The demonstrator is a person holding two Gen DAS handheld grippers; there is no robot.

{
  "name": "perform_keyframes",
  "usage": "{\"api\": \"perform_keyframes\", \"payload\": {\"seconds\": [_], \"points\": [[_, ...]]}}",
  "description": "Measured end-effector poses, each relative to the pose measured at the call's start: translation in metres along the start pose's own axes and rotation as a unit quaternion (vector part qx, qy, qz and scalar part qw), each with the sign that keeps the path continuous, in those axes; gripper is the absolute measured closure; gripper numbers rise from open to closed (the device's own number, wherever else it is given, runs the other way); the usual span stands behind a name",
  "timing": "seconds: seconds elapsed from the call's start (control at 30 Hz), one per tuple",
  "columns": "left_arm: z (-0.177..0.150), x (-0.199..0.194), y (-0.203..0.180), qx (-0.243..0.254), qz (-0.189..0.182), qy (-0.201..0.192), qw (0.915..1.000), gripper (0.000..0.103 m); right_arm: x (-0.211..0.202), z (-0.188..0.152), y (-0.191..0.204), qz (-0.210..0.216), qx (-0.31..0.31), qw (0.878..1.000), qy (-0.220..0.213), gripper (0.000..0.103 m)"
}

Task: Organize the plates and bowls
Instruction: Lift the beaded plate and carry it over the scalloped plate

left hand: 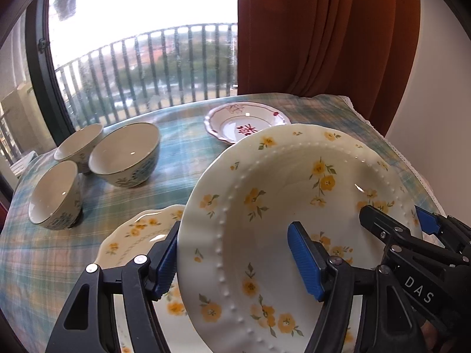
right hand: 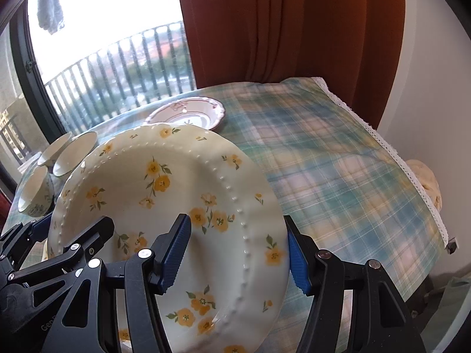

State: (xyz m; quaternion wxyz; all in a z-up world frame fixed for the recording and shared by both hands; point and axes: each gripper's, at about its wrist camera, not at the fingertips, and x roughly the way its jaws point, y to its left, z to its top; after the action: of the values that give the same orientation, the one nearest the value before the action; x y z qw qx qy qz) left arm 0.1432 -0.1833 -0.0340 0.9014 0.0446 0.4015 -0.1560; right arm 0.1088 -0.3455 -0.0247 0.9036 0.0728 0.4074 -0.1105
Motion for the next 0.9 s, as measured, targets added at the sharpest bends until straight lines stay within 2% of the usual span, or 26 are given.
{"api": "perform_keyframes", "payload": {"seconds": [0.2,0.47,0.9], "points": [[-0.018,-0.012,0.031,-0.026,0.016,0.007,0.9995,0.032,-0.004,-0.007,0.031,0.02,-0.02,1.0,0.004,0.038],[-0.041,-0.004,0.068,-0.057,0.02,0.036,0.9976,0.032,0.006,-0.023,0.07,0.034,-0.048,0.998,0.027,0.038],[-0.062,0.017,0.086,-0.059,0.009,0.065,0.9961,0.031,0.028,-0.04,0.091,0.024,-0.047,0.997,0.064,0.038]]}}
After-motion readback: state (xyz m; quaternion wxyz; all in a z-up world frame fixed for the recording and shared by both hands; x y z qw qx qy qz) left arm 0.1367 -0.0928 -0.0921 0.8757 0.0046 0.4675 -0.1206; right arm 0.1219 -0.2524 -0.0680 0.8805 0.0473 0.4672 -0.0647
